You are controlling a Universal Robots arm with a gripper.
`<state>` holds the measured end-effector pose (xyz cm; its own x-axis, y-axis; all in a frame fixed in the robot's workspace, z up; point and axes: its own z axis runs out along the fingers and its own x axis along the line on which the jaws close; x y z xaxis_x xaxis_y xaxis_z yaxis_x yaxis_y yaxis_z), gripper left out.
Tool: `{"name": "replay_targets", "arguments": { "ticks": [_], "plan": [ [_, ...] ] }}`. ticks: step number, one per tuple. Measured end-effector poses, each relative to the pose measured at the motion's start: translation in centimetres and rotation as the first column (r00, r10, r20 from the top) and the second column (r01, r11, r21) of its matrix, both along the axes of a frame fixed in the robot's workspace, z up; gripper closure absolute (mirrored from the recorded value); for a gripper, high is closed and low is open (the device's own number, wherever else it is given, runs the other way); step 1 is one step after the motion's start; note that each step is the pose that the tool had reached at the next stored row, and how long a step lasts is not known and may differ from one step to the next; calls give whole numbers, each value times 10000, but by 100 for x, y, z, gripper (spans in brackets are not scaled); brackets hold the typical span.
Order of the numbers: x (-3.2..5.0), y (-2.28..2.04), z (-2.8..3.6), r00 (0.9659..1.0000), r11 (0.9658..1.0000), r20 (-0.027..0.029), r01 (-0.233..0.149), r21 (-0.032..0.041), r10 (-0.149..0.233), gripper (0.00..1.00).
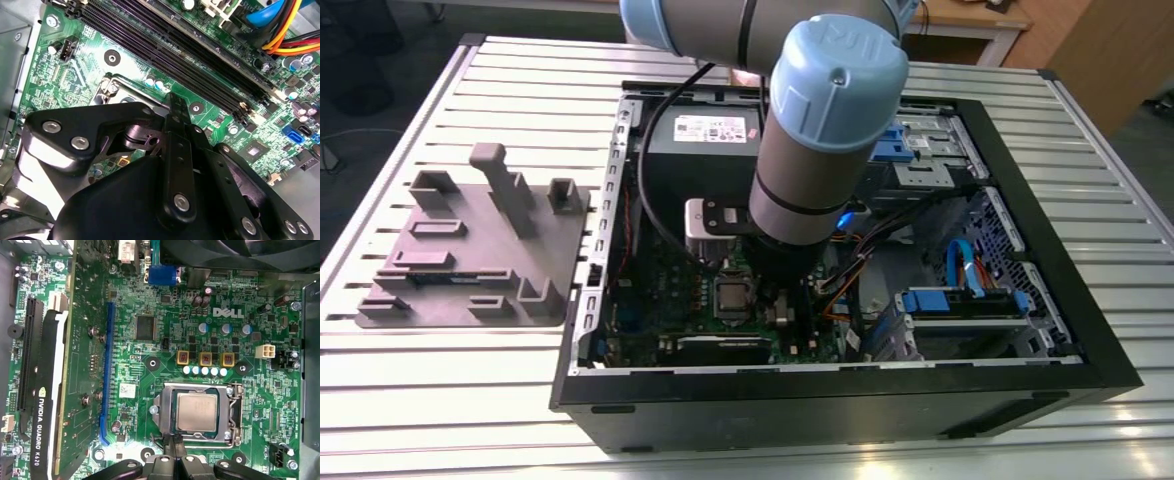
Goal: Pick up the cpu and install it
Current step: 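Install the first cpu locking lever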
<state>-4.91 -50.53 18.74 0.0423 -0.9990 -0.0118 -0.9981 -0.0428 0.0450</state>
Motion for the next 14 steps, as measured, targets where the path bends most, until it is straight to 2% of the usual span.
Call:
{"name": "replay_targets", "arguments": {
  "ticks": [9, 14],
  "plan": [
    [19, 1, -27, 10000, 10000, 45, -25, 6, 25, 90],
    [22, 0, -32, 10000, 10000, 43, -26, 1, 26, 90]
  ]
}}
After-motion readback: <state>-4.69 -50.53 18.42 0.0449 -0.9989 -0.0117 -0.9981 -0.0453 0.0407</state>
